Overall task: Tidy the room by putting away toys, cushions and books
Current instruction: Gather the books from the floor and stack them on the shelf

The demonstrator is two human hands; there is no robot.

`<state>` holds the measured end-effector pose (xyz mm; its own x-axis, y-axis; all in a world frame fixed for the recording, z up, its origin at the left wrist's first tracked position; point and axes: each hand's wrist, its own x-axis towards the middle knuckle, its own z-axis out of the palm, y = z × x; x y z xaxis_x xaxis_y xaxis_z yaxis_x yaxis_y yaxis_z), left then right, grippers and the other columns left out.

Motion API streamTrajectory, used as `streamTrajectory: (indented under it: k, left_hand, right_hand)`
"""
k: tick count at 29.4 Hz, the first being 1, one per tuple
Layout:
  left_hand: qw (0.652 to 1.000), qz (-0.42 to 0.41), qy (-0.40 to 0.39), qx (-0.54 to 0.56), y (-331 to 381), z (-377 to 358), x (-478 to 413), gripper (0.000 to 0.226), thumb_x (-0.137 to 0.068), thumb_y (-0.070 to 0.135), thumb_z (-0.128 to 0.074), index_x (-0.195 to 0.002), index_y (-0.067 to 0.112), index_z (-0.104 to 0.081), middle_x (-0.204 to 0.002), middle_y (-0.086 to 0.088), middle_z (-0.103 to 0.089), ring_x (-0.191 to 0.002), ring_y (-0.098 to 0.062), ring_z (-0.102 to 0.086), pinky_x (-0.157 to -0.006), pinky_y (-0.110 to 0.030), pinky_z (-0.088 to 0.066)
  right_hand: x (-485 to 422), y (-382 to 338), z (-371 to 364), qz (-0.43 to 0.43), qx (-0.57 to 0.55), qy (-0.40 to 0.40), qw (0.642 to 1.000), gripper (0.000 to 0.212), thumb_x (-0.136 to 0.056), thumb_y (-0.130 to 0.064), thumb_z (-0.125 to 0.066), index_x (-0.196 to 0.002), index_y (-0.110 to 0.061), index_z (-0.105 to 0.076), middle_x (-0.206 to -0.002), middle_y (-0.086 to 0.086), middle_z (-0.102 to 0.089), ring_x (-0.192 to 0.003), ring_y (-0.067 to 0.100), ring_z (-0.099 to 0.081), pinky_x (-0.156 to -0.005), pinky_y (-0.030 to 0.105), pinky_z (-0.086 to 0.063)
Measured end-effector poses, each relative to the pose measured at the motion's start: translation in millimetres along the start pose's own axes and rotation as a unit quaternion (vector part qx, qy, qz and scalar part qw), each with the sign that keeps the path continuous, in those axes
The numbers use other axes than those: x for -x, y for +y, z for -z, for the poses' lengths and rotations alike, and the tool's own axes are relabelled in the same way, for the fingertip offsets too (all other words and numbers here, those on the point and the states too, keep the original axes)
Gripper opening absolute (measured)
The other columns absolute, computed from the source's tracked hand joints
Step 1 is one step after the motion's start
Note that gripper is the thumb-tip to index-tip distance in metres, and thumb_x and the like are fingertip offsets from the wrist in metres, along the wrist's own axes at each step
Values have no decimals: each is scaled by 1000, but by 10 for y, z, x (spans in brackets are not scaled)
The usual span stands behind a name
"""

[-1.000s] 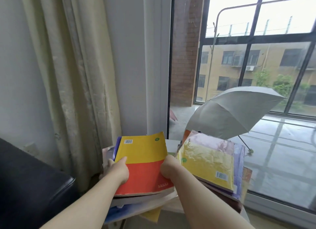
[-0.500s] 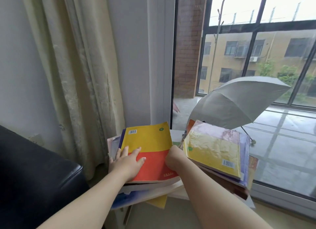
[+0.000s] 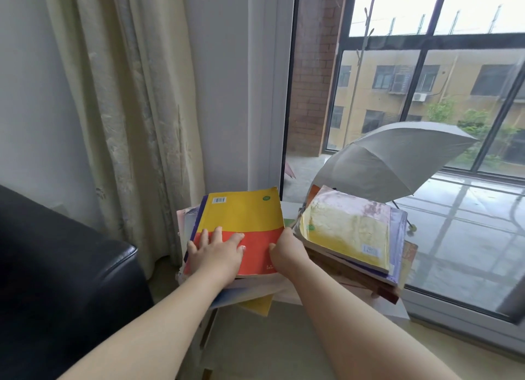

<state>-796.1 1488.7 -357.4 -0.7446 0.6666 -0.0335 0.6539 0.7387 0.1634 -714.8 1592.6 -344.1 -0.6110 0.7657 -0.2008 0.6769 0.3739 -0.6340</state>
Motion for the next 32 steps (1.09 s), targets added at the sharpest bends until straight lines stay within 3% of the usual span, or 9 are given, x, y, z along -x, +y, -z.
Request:
streamTrajectory:
  k: [4,6,8,11,15,21,25,29,32]
  left_hand:
    - [1000,-20,3,-7,-16,-52,61,44,-101,41,-20,-145,37,-25,-157,-2,-15,-146,-29,-6,-116,-56,-5]
    - [1000,-18,-6,-12,-7,-28,85,52,-98,52,-22,-147,33,-23,-158,0,-14,-146,-28,-6,-116,-57,-5]
    - [999,-41,-28,-19,116,-1,124,76,-87,70,-27,-149,27,-17,-159,1,-9,-147,-26,-2,-113,-60,-1]
    - [989,-110,-85,-57,334,-67,218,103,-70,86,-37,-150,34,1,-160,3,6,-146,-31,11,-107,-66,9]
    - [987,-133,-53,-74,330,-55,137,95,-72,83,-39,-148,40,-4,-159,5,-2,-146,-30,1,-109,-67,-2]
    - [990,-112,-33,-73,329,-124,91,88,-74,83,-31,-148,41,-6,-159,8,-5,-147,-27,-1,-109,-65,-3]
    - [989,-123,-30,-75,363,-123,81,80,-81,76,-32,-148,41,-5,-159,7,-4,-147,-27,-1,-111,-63,-3]
    - [982,-160,-71,-65,235,-4,41,70,-90,59,-43,-147,44,-7,-159,11,-5,-147,-22,-1,-114,-60,-4]
    - [985,-157,-44,-57,195,-72,119,64,-93,52,-41,-147,44,-8,-158,12,-6,-147,-19,-2,-116,-56,-2]
  right_hand:
    - [83,96,42,37,36,5,999,27,-96,-15,-44,-121,-6,-49,-116,13,-60,-104,29,-57,-85,35,-47]
    - [167,152,140,77,78,90,990,21,-94,-14,-41,-101,-11,-60,-101,9,-62,-91,27,-57,-75,34,-47]
    - [221,255,263,109,136,207,963,23,-94,-20,-42,-107,-15,-61,-109,7,-60,-103,27,-51,-82,35,-43]
    - [177,491,429,78,222,186,954,46,-93,-33,-47,-137,-22,-38,-145,8,-36,-135,30,-27,-108,40,-24]
    - [91,841,490,5,263,75,962,65,-96,-42,-42,-151,-23,-10,-160,6,-6,-146,35,-4,-117,46,-8]
    - [128,1008,417,73,309,151,936,54,-99,-20,-41,-148,-21,-19,-156,4,-22,-143,31,-20,-114,41,-20]
    - [169,1006,416,109,321,199,919,34,-94,-9,-42,-128,-15,-43,-127,5,-53,-114,27,-49,-93,34,-39]
    - [193,1000,462,134,294,219,921,17,-95,-11,-42,-105,-16,-55,-106,1,-62,-98,23,-53,-69,29,-33]
    - [251,1023,452,141,286,226,921,19,-96,-14,-40,-103,-16,-58,-103,0,-65,-94,23,-54,-65,28,-28]
